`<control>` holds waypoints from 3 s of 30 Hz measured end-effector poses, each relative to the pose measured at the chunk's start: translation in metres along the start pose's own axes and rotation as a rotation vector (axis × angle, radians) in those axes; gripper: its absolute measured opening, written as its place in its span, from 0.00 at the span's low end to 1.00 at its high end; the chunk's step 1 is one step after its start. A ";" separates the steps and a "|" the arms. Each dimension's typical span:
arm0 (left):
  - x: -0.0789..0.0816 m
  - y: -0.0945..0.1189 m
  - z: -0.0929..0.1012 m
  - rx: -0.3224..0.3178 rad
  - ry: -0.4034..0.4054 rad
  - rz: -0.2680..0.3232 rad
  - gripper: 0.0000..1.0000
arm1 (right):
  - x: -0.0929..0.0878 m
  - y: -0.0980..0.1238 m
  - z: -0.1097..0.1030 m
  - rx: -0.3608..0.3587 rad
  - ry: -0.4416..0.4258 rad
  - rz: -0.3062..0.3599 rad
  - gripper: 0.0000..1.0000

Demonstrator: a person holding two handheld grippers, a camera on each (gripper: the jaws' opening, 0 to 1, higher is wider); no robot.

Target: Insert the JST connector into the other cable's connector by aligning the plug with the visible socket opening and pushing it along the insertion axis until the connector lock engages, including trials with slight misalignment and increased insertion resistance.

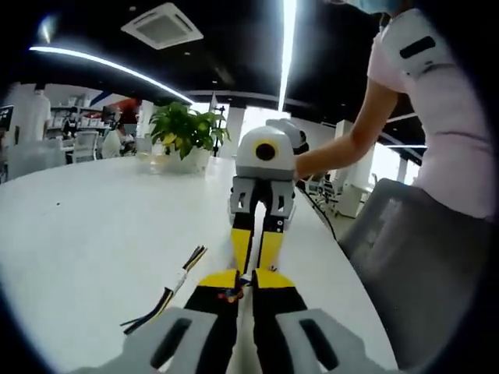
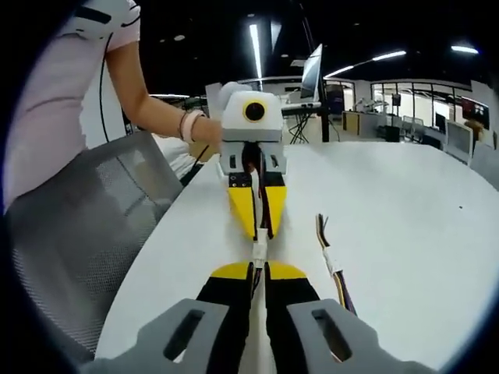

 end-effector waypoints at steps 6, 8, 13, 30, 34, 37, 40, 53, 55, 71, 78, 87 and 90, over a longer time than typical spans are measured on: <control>-0.001 -0.003 0.001 0.006 -0.011 0.004 0.00 | 0.001 -0.001 0.002 0.000 -0.018 -0.013 0.02; -0.003 -0.005 0.000 0.013 -0.014 -0.006 0.00 | -0.003 -0.002 0.004 0.000 -0.007 -0.028 0.02; -0.006 -0.007 -0.002 0.024 -0.006 -0.004 0.00 | -0.007 -0.001 0.006 -0.006 -0.008 -0.033 0.02; -0.028 0.000 -0.019 0.142 0.040 -0.041 0.00 | -0.012 -0.020 0.021 0.008 0.142 -0.102 0.02; -0.029 0.001 -0.020 0.155 0.051 -0.040 0.01 | -0.011 -0.020 0.020 0.009 0.140 -0.104 0.02; -0.029 0.002 -0.021 0.162 0.052 -0.046 0.02 | -0.011 -0.021 0.020 0.005 0.143 -0.108 0.03; -0.031 0.003 -0.021 0.166 0.051 -0.063 0.04 | -0.012 -0.020 0.020 0.000 0.142 -0.115 0.03; -0.033 0.014 -0.024 0.216 0.068 -0.089 0.15 | -0.016 -0.015 0.017 -0.027 0.122 -0.124 0.16; -0.031 0.015 -0.023 0.222 0.071 -0.088 0.15 | -0.015 -0.015 0.017 -0.036 0.117 -0.119 0.18; -0.013 0.051 -0.007 0.318 0.053 -0.110 0.20 | 0.010 0.017 0.018 -0.174 0.022 -0.035 0.20; 0.004 0.062 0.010 0.364 0.015 -0.132 0.22 | 0.029 0.038 0.013 -0.281 -0.030 0.014 0.19; 0.030 0.079 0.032 0.494 0.033 -0.086 0.36 | 0.058 0.070 -0.001 -0.456 -0.146 0.144 0.19; 0.043 0.083 0.041 0.511 0.002 -0.061 0.38 | 0.070 0.081 -0.008 -0.512 -0.185 0.181 0.31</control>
Point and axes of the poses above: the point that each gripper's makers call its tool centre point, and the gripper's own axes: y roughly backward along the fingers, z roughly to its right, x roughly out of its top, the point moved 5 cm from there along y, roughly backward along the fingers, and after that the axes turned 11 degrees about -x, right-handed, at the moved point
